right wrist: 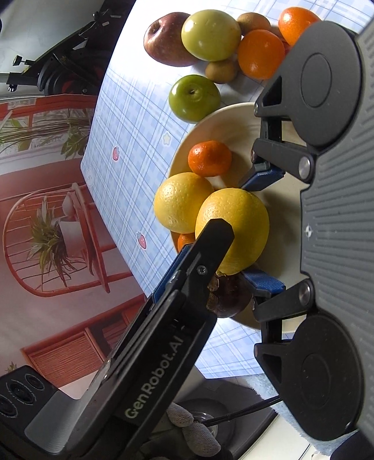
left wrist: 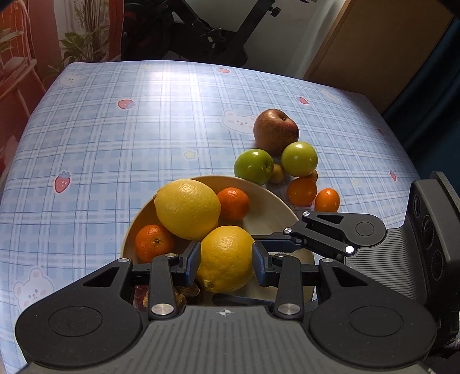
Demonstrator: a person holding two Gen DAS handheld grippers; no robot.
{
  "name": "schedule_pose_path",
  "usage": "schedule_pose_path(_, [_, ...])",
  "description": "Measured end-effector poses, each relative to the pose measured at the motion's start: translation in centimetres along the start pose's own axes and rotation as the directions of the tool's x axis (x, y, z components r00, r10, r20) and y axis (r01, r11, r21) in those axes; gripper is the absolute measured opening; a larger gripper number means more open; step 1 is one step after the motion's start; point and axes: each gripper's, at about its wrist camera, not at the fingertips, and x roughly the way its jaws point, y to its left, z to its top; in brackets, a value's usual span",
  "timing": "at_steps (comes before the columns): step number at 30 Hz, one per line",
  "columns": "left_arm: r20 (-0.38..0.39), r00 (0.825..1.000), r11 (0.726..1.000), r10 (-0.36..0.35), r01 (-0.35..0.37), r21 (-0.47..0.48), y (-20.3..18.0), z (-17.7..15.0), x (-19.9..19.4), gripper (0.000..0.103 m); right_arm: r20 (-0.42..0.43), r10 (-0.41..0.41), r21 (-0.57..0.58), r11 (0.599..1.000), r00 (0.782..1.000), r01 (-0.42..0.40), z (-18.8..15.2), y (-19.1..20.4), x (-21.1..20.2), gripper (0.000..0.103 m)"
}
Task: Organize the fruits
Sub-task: 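Carry the lemon with the left tool onto the plate and open, then move the left tool to the yellow-green apple and close on it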
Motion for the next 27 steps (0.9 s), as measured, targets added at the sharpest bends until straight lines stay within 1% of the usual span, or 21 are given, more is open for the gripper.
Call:
schedule_pose_path(3, [0.002, 1.0, 1.0, 0.006, -0.006, -0.003, 0.1, -0.1, 0.0, 0.042, 0.003, -0.002, -0.003, 1.0, 1.0, 0.002, -0.1, 0.1, 0.1, 0.063])
schedule_pose_path(7, [0.011, 1.0, 1.0, 0.016, -0.016, 0.004, -0.1, -0.2, -0.1, 0.042, 0.007, 0.001, 0.009, 1.0, 1.0, -0.001, -0.2, 0.1, -0.1, 0.063])
schedule_pose_path(11, [0.021, 0.999, 0.999, 0.031, -0.032, 0.025, -0.3, -0.4, -0.1, 0.044, 0.032, 0.01, 0.068, 0.998, 0.999, -0.012, -0.3, -0.8, -1.3, 0.063])
schedule_pose_path(13, [0.021, 0.999, 0.999, 0.028, -0.029, 0.015, -0.2, -0.4, -0.1, 0.044, 0.047, 0.007, 0.101, 0.995, 0.999, -0.012, -0.6, -1.3, -2.1, 0.064])
schedule_pose_path(17, [0.024, 0.999, 0.999, 0.033, -0.033, 0.011, -0.2, -0.6, -0.2, 0.044, 0.082, -0.036, 0.14, 0.99, 0.996, 0.024, -1.5, -2.1, -4.0, 0.064])
schedule_pose_path(21, [0.031, 0.998, 0.998, 0.054, -0.055, 0.026, -0.6, -0.7, -0.2, 0.044, 0.13, -0.083, 0.182, 0.982, 0.988, 0.058, -2.0, -3.1, -6.1, 0.064])
schedule_pose_path(27, [0.039, 0.996, 0.996, 0.079, -0.08, 0.032, -1.0, -0.7, -0.3, 0.044, 0.188, -0.19, 0.176, 0.972, 0.964, 0.157, -2.7, -3.6, -8.6, 0.064])
